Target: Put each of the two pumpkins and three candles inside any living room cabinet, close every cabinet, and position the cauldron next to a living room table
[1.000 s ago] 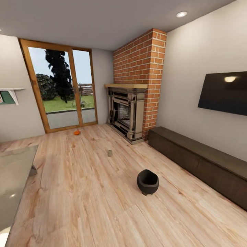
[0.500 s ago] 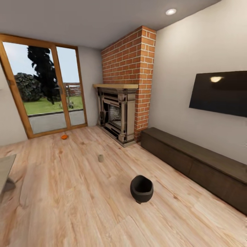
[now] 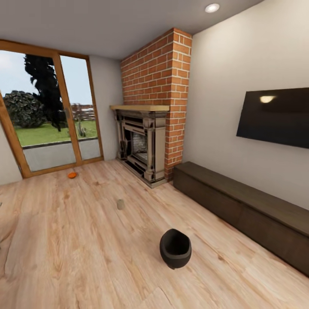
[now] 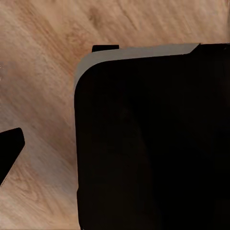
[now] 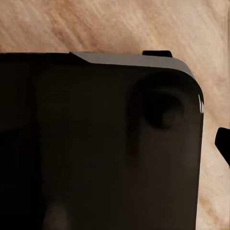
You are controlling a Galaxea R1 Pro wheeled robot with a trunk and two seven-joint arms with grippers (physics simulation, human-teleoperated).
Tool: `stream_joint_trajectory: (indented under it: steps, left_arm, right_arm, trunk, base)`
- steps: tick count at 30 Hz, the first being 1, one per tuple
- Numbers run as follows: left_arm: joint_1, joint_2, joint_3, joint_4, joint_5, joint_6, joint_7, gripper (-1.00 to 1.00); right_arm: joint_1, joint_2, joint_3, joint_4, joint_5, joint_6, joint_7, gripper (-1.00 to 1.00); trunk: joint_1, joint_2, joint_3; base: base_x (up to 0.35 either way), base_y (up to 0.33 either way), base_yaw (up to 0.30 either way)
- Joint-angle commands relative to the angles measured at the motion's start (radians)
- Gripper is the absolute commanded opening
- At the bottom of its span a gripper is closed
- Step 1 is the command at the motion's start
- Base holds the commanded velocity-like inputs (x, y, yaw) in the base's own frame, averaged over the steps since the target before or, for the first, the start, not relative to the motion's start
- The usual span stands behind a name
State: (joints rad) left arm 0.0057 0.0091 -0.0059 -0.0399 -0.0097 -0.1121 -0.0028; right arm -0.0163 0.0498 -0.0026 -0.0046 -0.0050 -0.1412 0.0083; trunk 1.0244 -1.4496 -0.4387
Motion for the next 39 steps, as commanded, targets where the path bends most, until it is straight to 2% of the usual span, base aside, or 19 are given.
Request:
stream_joint_trajectory:
  steps: [1, 8, 26, 39]
  left_arm:
    - [0.0, 0.0, 0.0, -0.002, -0.001, -0.001, 0.0, 1.0]
    - [0.0, -0.001, 0.0, -0.002, -0.001, -0.001, 0.0, 1.0]
    - [0.0, -0.001, 0.0, -0.002, -0.001, -0.001, 0.0, 1.0]
    - [0.0, 0.0, 0.001, -0.002, 0.0, -0.004, 0.0, 1.0]
  right_arm:
    - [-0.001, 0.0, 0.0, 0.001, 0.0, -0.01, 0.001, 1.0]
    - [-0.001, 0.0, 0.0, 0.006, 0.0, -0.048, 0.001, 1.0]
    - [-0.001, 0.001, 0.0, 0.006, 0.0, -0.049, 0.001, 1.0]
    - [-0.001, 0.001, 0.0, 0.006, 0.0, -0.05, 0.001, 1.0]
  trunk:
    - [0.001, 0.0, -0.001]
    - [0.001, 0.0, -0.001]
    - [0.001, 0.0, -0.001]
    - [0.001, 0.0, -0.001]
  base:
    - [0.342, 0.0, -0.077]
    - [0.342, 0.0, -0.211]
    - [0.329, 0.0, -0.047]
    - [0.282, 0.0, -0.178]
